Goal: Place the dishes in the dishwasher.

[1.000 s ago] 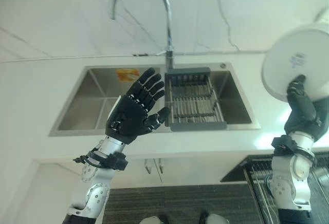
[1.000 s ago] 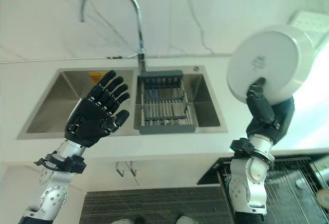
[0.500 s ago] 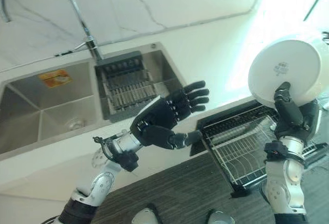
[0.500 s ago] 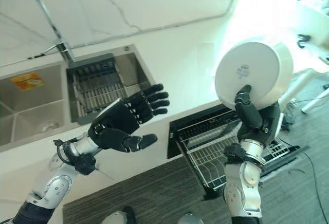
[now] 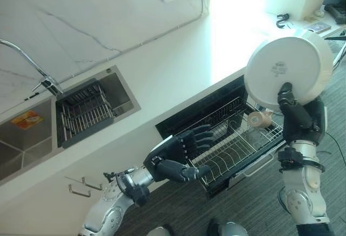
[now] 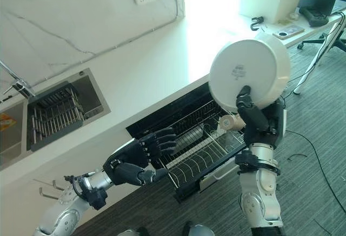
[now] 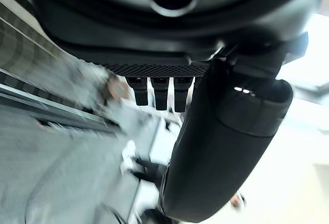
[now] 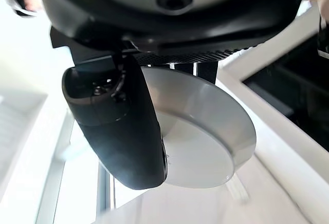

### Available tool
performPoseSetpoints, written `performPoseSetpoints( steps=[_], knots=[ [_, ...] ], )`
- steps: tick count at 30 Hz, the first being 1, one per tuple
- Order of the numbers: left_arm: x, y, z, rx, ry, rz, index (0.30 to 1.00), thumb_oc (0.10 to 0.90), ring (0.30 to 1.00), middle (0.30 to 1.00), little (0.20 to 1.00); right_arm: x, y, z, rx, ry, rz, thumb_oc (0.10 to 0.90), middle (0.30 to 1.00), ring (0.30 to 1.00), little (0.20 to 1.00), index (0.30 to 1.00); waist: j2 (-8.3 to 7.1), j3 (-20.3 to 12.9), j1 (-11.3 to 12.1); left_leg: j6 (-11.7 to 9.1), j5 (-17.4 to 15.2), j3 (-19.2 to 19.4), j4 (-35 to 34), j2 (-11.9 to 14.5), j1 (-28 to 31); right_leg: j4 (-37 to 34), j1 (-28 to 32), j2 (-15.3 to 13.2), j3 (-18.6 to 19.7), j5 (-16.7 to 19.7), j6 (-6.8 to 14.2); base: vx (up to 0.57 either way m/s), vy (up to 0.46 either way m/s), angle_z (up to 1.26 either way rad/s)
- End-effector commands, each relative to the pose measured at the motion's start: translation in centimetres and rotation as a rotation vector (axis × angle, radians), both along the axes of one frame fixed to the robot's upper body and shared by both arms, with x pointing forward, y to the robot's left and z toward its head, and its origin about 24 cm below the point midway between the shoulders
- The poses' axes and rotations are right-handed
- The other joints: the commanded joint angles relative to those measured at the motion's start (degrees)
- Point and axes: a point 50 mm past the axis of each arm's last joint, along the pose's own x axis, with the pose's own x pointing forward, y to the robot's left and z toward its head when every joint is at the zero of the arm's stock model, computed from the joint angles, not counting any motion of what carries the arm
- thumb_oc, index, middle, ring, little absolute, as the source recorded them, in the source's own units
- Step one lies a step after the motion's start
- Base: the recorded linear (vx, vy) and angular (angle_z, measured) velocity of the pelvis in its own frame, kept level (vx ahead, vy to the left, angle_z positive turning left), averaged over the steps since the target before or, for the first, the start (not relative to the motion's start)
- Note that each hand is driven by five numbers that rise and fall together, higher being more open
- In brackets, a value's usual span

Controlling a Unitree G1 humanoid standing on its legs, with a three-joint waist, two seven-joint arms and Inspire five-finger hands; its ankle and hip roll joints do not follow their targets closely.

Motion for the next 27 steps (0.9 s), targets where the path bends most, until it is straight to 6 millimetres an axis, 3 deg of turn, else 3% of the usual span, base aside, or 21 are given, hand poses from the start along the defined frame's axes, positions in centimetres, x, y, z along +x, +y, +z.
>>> performPoseSetpoints(
  steps=[1, 3, 6, 10, 12, 13, 14, 17, 18, 20, 21, 22, 27],
  knots=[
    [0.5, 1.0, 2.5, 0.059, -0.195, 0.09, 0.9, 0.8, 0.9, 0.9, 0.9, -1.0, 0.8, 7.0, -0.139, -0.414, 0.033, 0.4, 0.3, 0.3, 0.3, 0.3, -0.93, -2.3, 2.8, 0.4, -5.0, -1.2, -2.4, 0.7, 2.3, -0.9, 5.3, -9.4, 1.0, 0.6, 11.6, -0.05, 0.072, 0.53],
    [-0.6, 1.5, 0.5, 0.137, -0.15, 0.092, 0.9, 0.8, 0.9, 0.9, 0.9, -1.0, 0.6, 6.7, -0.161, -0.408, 0.012, 0.4, 0.3, 0.3, 0.3, 0.3, -1.57, -2.6, 3.4, 1.0, -6.1, -4.2, -2.4, 0.1, 1.6, -0.9, 5.0, -8.6, 1.5, 0.9, 11.6, 0.05, 0.12, 0.82],
    [-1.5, 1.8, -1.8, 0.196, -0.071, 0.104, 0.9, 0.8, 0.9, 0.9, 0.9, -1.3, -0.1, 6.5, -0.184, -0.394, -0.024, 0.4, 0.3, 0.3, 0.3, 0.3, -2.19, -3.0, 3.2, 1.7, -7.2, -5.8, -2.4, -0.9, 1.3, -0.9, 4.9, -7.8, 2.3, 0.9, 11.6, 0.06, 0.199, 0.23],
    [-2.9, 2.2, -4.6, 0.108, 0.119, 0.068, 0.9, 0.8, 0.9, 0.9, 0.9, -1.0, -1.0, 6.1, -0.133, -0.371, 0.033, 0.4, 0.3, 0.3, 0.3, 0.3, -2.65, -3.1, 2.8, 2.1, -7.8, -6.2, -2.4, -1.6, 1.3, -0.9, 5.2, -7.7, 1.8, 1.4, 11.9, 0.08, 0.212, -0.15],
    [-3.8, 2.5, -6.0, 0.059, 0.198, 0.04, 0.9, 0.8, 0.9, 0.9, 0.9, -1.1, -1.6, 5.7, -0.091, -0.381, 0.037, 0.4, 0.3, 0.3, 0.3, 0.3, -2.62, -2.7, 2.0, 2.7, -8.2, -6.3, -2.4, -1.3, 1.6, -0.9, 6.0, -6.8, 0.6, 5.2, 12.4, 0.09, 0.234, -0.15],
    [-4.0, 2.1, -6.5, 0.052, 0.215, 0.032, 0.9, 0.8, 0.9, 0.9, 0.9, -0.9, -1.7, 5.7, -0.045, -0.379, 0.03, 0.4, 0.3, 0.3, 0.3, 0.3, -1.95, -1.9, 1.1, 3.2, -8.2, -7.3, -2.4, -0.8, 1.5, -0.9, 5.6, -5.7, 0.8, 9.3, 13.3, 0.02, 0.151, -0.1],
    [-4.0, 1.9, -7.0, 0.057, 0.236, 0.02, 0.9, 0.8, 0.9, 0.9, 0.9, -0.7, -1.9, 5.3, 0.005, -0.371, 0.02, 0.4, 0.3, 0.3, 0.3, 0.3, -1.53, -1.0, 0.6, 3.6, -8.3, -8.3, -2.4, -0.5, 1.2, 0.4, 4.1, -6.4, 1.7, 11.3, 13.8, -0.04, 0.052, 0.06],
    [-3.9, 2.0, -8.1, 0.081, 0.3, 0.037, 0.9, 0.8, 0.9, 0.9, 0.9, -0.3, -1.9, 4.8, 0.065, -0.363, 0.013, 0.4, 0.3, 0.3, 0.3, 0.3, -2.13, -0.2, 1.2, 3.4, -8.1, -8.2, -2.4, -0.6, 0.5, -0.9, 3.2, -10.3, 2.9, 10.3, 13.5, -0.04, -0.122, 0.26],
    [-4.0, 2.5, -9.2, 0.075, 0.385, 0.099, 0.9, 0.8, 0.9, 0.9, 0.9, -0.3, -1.7, 4.4, 0.1, -0.352, 0.024, 0.4, 0.3, 0.3, 0.3, 0.3, -2.84, -0.1, 1.6, 3.3, -8.3, -8.3, -2.4, -1.0, 0.4, -0.9, 2.5, -13.4, 5.2, 11.1, 14.4, 0.03, -0.285, 0.11],
    [-5.0, 4.5, -11.0, 0.118, 0.491, 0.22, 0.9, 0.8, 0.9, 0.9, 0.9, -0.3, -1.2, 3.6, 0.116, -0.331, 0.06, 0.4, 0.3, 0.3, 0.3, 0.3, -3.6, -0.1, 1.4, 2.9, -8.6, -9.2, -2.4, -0.6, 1.0, -0.9, 0.7, -15.8, 8.3, 13.6, 16.0, 0.09, -0.4, -0.03],
    [-5.6, 4.9, -11.6, 0.106, 0.529, 0.255, 0.9, 0.8, 0.9, 0.9, 0.9, -0.3, -1.1, 3.5, 0.115, -0.318, 0.063, 0.4, 0.3, 0.3, 0.3, 0.3, -3.59, -0.1, 1.5, 2.8, -8.3, -9.4, -2.4, -0.3, 1.0, -0.9, 0.6, -15.8, 8.7, 12.0, 16.0, 0.11, -0.427, 0.04],
    [-6.8, 5.7, -13.1, 0.096, 0.604, 0.325, 0.9, 0.8, 0.9, 0.9, 0.9, -0.1, -1.1, 3.2, 0.108, -0.277, 0.074, 0.4, 0.3, 0.3, 0.3, 0.3, -3.57, -0.3, 2.0, 2.1, -7.6, -9.4, -2.4, 1.0, 1.0, -0.9, 1.3, -15.6, 7.7, 8.0, 15.5, 0.09, -0.341, 0.19],
    [-11.9, 5.3, -17.1, 0.018, 0.832, 0.484, 0.9, 0.8, 0.9, 0.9, 0.9, 1.3, -1.4, 2.3, 0.054, -0.126, 0.06, 0.4, 0.3, 0.3, 0.3, 0.3, -4.23, -0.8, 3.8, -0.9, -5.4, -9.2, -2.4, 4.7, 1.2, -0.9, 2.5, -14.0, 5.7, 4.2, 14.6, 0.12, -0.329, 0.28]
  ],
)
